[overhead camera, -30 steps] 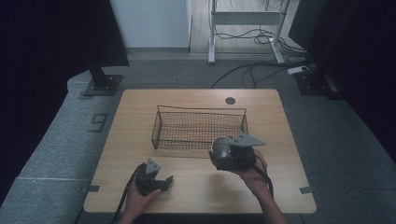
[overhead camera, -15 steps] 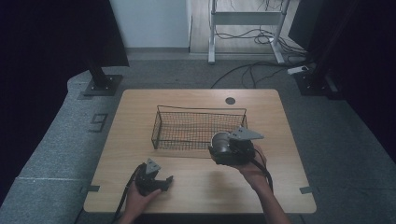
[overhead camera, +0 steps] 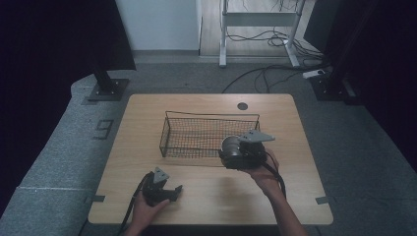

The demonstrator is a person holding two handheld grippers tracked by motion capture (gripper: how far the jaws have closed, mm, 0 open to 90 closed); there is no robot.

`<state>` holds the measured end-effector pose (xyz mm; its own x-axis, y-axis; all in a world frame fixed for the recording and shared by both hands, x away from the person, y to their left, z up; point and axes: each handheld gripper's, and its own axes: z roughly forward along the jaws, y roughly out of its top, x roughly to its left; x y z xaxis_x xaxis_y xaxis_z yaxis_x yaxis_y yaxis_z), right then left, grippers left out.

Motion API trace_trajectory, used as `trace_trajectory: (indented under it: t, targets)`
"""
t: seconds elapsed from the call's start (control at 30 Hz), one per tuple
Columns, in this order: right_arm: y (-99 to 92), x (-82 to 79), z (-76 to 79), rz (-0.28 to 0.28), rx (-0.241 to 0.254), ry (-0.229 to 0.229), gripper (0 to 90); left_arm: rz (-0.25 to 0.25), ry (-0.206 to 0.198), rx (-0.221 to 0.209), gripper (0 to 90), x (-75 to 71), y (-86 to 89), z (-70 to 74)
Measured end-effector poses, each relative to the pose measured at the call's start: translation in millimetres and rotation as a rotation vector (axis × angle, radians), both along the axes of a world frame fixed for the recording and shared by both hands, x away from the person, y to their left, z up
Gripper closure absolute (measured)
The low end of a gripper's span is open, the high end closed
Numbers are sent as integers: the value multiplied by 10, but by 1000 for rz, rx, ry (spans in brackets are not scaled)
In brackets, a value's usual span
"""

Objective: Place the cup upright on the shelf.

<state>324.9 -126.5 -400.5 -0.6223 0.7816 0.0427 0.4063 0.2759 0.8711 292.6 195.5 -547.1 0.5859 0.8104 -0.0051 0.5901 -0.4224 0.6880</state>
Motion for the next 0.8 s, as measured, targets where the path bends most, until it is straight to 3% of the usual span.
trace_trajectory:
  t: [0.8]
  targets:
    - [75, 205, 61, 2, -5, 17, 133, 0, 1, -1, 162, 0, 0, 0]
